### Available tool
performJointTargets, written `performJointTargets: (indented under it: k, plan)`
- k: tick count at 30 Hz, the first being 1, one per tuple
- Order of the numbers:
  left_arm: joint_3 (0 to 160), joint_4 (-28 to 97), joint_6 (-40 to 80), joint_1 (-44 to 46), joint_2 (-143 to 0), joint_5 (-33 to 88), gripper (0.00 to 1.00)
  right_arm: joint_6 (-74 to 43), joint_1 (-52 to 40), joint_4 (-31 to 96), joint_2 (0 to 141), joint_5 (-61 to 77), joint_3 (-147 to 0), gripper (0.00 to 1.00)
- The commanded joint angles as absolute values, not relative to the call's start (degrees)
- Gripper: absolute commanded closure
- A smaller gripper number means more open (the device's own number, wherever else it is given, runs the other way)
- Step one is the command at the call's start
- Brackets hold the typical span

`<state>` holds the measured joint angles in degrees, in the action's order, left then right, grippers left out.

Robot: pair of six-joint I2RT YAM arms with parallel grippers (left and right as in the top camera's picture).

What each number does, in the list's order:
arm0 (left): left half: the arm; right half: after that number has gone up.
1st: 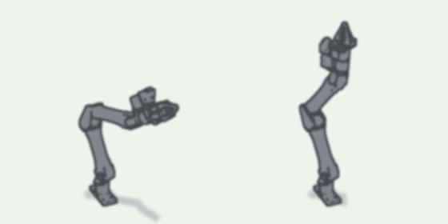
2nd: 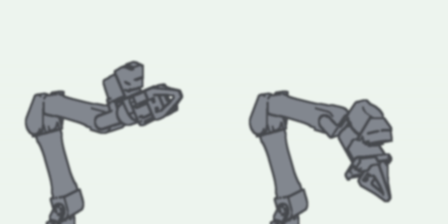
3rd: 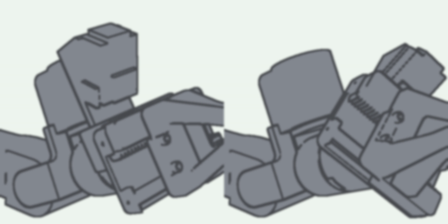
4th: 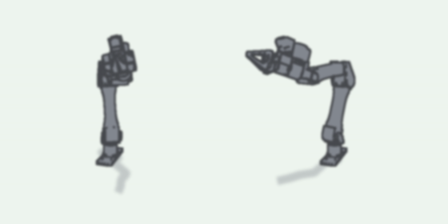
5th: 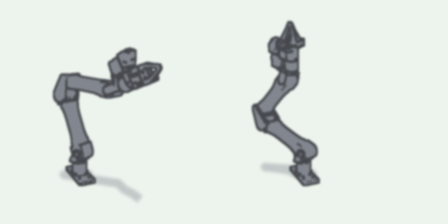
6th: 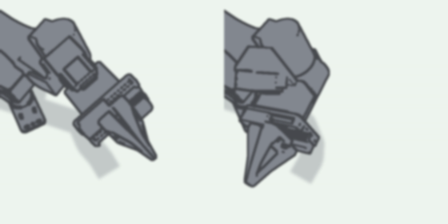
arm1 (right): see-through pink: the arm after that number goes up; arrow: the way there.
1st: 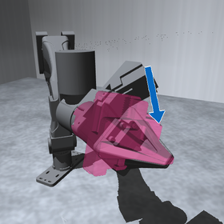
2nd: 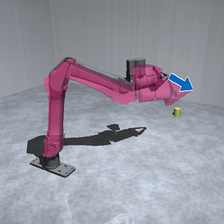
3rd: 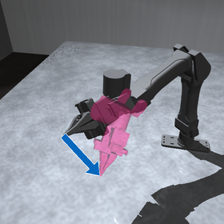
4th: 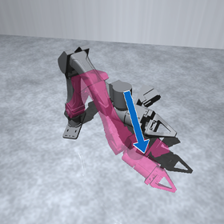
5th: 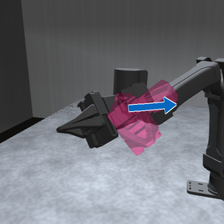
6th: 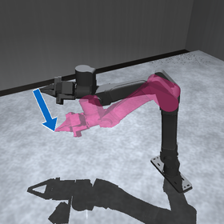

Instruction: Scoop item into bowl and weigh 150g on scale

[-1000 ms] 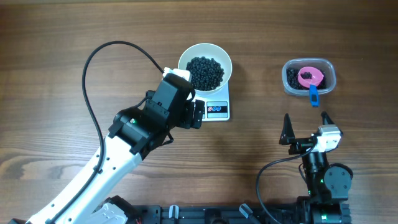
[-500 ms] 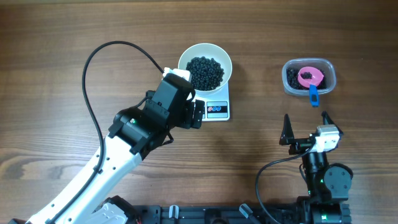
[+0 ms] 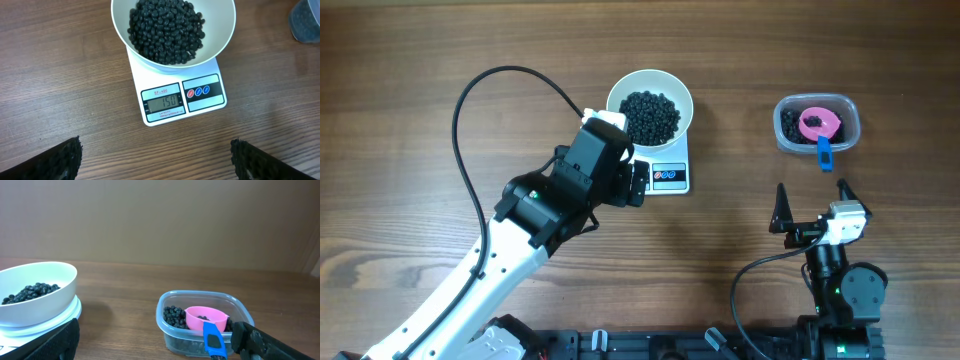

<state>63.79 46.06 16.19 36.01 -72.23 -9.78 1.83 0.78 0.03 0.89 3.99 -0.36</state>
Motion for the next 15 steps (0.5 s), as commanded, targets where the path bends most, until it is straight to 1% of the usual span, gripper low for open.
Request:
performJointTargets:
  k: [1,6,15]
  plan:
    - [64.62,45.91,15.42,36.16,-72.34,-9.5,0.0,3.07,0.45,-0.03,0.21,2.9,-0.3,0.0]
    - [64.62,45.91,15.42,36.16,-72.34,-9.5,0.0,7.73,0.45,-0.05,0.21,2.55,-0.3,0.0]
    - [64.62,45.91,15.44,36.16,-72.34,-9.5,0.0,7.53,0.45,-0.05,0.21,2.59,-0.3,0.0]
